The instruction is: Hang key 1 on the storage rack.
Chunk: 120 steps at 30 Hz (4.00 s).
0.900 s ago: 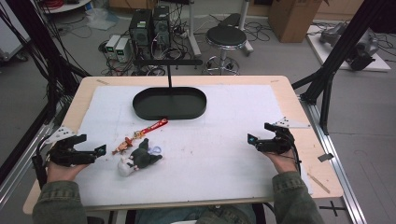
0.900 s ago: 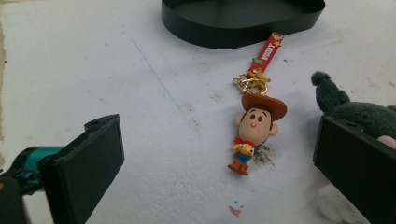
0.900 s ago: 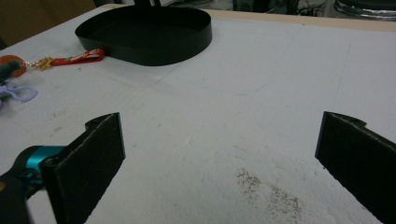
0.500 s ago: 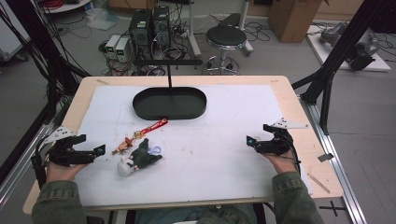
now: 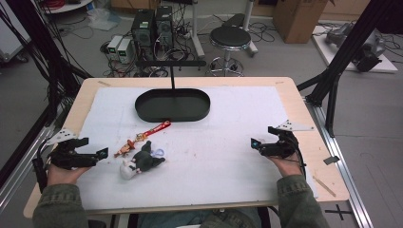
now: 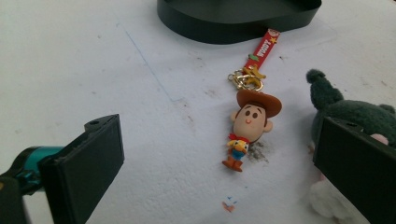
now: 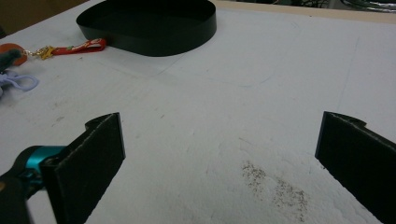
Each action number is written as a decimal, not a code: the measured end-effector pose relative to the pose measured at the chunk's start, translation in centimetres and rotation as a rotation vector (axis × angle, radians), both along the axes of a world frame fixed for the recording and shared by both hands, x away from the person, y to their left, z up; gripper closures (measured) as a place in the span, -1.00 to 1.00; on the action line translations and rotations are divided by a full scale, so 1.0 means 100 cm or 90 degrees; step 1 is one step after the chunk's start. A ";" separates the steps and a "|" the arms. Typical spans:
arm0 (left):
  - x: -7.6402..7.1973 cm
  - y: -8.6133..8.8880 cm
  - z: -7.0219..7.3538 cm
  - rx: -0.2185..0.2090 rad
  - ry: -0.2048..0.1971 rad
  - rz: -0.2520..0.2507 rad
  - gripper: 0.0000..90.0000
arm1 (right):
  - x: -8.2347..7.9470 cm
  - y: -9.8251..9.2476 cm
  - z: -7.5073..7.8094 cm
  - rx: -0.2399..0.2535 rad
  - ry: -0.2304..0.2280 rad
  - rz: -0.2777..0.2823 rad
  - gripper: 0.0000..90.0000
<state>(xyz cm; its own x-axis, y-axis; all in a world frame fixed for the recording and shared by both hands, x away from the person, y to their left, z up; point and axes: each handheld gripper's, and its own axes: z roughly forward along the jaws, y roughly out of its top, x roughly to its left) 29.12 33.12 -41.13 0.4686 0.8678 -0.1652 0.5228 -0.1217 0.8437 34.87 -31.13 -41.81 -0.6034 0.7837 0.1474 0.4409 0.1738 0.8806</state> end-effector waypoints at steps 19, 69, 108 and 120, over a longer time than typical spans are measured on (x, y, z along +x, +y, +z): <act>0.030 -0.028 0.041 0.098 0.039 -0.064 -0.95 | 0.000 0.003 -0.001 0.012 0.017 0.006 -0.99; 0.149 -0.161 0.018 0.271 0.211 -0.353 -0.52 | -0.001 0.006 -0.003 -0.015 0.020 0.028 -0.99; 0.184 -0.182 -0.001 0.347 0.290 -0.363 0.06 | 0.000 0.008 -0.006 -0.023 0.030 0.046 -0.99; 0.180 -0.185 0.000 0.396 0.248 -0.346 0.66 | 0.000 0.008 -0.007 -0.027 0.034 0.048 -0.99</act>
